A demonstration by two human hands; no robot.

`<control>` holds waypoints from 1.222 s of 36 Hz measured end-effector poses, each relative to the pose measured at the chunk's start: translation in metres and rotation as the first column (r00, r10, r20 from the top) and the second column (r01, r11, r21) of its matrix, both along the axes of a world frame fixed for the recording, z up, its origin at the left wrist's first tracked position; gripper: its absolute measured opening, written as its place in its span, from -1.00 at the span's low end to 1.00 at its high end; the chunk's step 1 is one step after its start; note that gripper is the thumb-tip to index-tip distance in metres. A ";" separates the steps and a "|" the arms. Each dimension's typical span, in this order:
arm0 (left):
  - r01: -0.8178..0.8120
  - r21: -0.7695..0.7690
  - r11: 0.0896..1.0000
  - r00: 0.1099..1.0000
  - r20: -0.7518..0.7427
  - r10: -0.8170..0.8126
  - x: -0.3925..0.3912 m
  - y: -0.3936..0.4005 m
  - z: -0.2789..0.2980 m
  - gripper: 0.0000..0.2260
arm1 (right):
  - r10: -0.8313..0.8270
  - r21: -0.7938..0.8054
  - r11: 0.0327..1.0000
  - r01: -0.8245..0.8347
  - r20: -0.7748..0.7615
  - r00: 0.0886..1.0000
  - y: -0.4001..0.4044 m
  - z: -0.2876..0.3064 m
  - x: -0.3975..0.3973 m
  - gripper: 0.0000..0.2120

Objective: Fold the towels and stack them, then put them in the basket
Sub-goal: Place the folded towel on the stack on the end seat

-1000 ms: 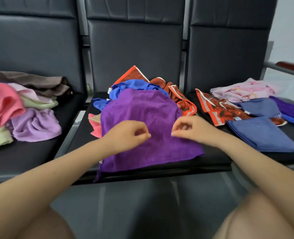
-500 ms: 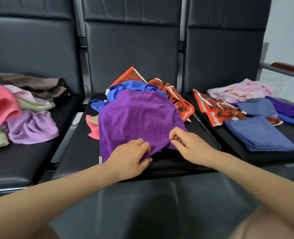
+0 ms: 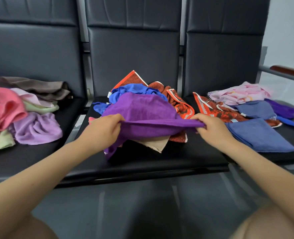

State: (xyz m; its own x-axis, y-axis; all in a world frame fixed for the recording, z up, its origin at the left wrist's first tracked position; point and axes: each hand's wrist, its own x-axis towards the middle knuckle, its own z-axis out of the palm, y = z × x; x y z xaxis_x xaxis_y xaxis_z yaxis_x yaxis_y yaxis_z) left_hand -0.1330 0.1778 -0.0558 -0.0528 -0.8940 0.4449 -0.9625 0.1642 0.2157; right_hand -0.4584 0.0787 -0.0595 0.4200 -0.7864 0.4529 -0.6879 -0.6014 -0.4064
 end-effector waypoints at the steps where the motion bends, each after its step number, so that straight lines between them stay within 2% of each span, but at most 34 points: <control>1: -0.019 0.017 1.000 1.000 -0.021 0.019 0.005 0.001 0.001 -0.80 | 0.012 0.081 0.997 -0.017 0.069 0.998 0.002 0.002 -0.003 -0.71; 3: -0.037 0.000 0.999 0.997 -0.067 0.037 0.012 0.004 0.005 -0.72 | 0.033 0.182 0.981 -0.069 0.194 0.980 0.007 0.004 -0.007 -0.73; 5: -0.059 -0.035 0.998 0.991 -0.126 0.054 0.016 0.007 0.007 -0.68 | 0.049 0.197 0.975 -0.101 0.256 0.966 0.009 0.003 -0.010 -0.72; 8: -0.099 -0.081 0.992 0.980 -0.179 0.083 0.022 0.010 0.007 -0.84 | 0.081 0.222 0.965 -0.142 0.264 0.961 0.021 0.007 -0.008 -0.70; 10: -0.112 -0.115 0.987 0.970 -0.227 0.084 0.024 0.011 0.006 -0.86 | 0.089 0.239 0.958 -0.158 0.278 0.956 0.026 0.008 -0.005 -0.68; 12: -0.130 -0.108 0.986 0.934 -0.348 0.085 0.021 0.014 0.007 -0.87 | 0.103 0.265 0.943 -0.204 0.349 0.931 0.032 0.007 -0.003 -0.75; 14: -0.120 -0.090 0.989 0.889 -0.453 0.066 0.019 0.017 0.008 -0.82 | 0.108 0.288 0.926 -0.244 0.417 0.902 0.039 0.006 -0.001 -0.33; 15: -0.105 -0.087 0.991 0.883 -0.467 0.052 0.019 0.018 0.007 -0.79 | 0.093 0.294 0.922 -0.251 0.462 0.882 0.042 0.008 0.001 -0.33; 17: -0.071 -0.066 0.995 0.903 -0.427 0.036 0.021 0.020 0.005 -0.81 | 0.051 0.330 0.906 -0.266 0.539 0.841 0.044 0.010 0.005 -0.55; 18: -0.056 -0.053 0.997 0.920 -0.392 0.031 0.023 0.021 0.003 -0.84 | 0.023 0.351 0.893 -0.281 0.588 0.808 0.042 0.009 0.007 -0.60; 23: 0.026 0.035 0.999 0.957 -0.288 -0.015 0.033 0.029 0.002 -0.82 | -0.099 0.434 0.848 -0.304 0.694 0.714 0.041 0.006 0.004 -0.45; 27: 0.053 0.157 0.986 0.965 -0.261 -0.011 0.048 0.038 -0.003 -0.75 | -0.162 0.399 0.866 -0.300 0.792 0.588 0.040 0.007 -0.001 -0.76; 28: 0.064 0.173 0.983 0.958 -0.285 -0.012 0.049 0.040 -0.005 -0.70 | -0.176 0.404 0.863 -0.304 0.803 0.569 0.039 0.006 -0.003 -0.66; 30: 0.091 0.183 0.979 0.931 -0.364 -0.019 0.050 0.045 -0.006 -0.63 | -0.177 0.410 0.847 -0.339 0.818 0.547 0.038 0.003 -0.009 -0.29; 31: 0.102 0.174 0.979 0.913 -0.408 -0.023 0.050 0.047 -0.006 -0.61 | -0.179 0.408 0.846 -0.344 0.823 0.539 0.040 0.003 -0.011 -0.22; 33: 0.129 0.151 0.980 0.862 -0.505 -0.036 0.047 0.051 -0.007 -0.61 | -0.175 0.415 0.841 -0.347 0.816 0.551 0.039 0.000 -0.015 -0.34; 36: 0.190 0.131 0.973 0.772 -0.632 -0.065 0.039 0.057 -0.008 -0.55 | -0.231 0.505 0.797 -0.332 0.762 0.605 0.039 -0.005 -0.016 -0.79; 39: 0.180 0.174 0.968 0.752 -0.659 -0.022 0.039 0.059 -0.015 -0.59 | -0.262 0.629 0.738 -0.245 0.602 0.754 0.043 -0.016 -0.018 -0.80; 41: 0.145 0.250 0.957 0.800 -0.598 0.034 0.044 0.058 -0.024 -0.71 | -0.243 0.653 0.738 -0.171 0.494 0.835 0.045 -0.024 -0.019 -0.75; 44: 0.127 0.324 0.937 0.860 -0.507 0.059 0.046 0.056 -0.034 -0.76 | -0.174 0.651 0.753 -0.096 0.337 0.925 0.046 -0.033 -0.017 -0.68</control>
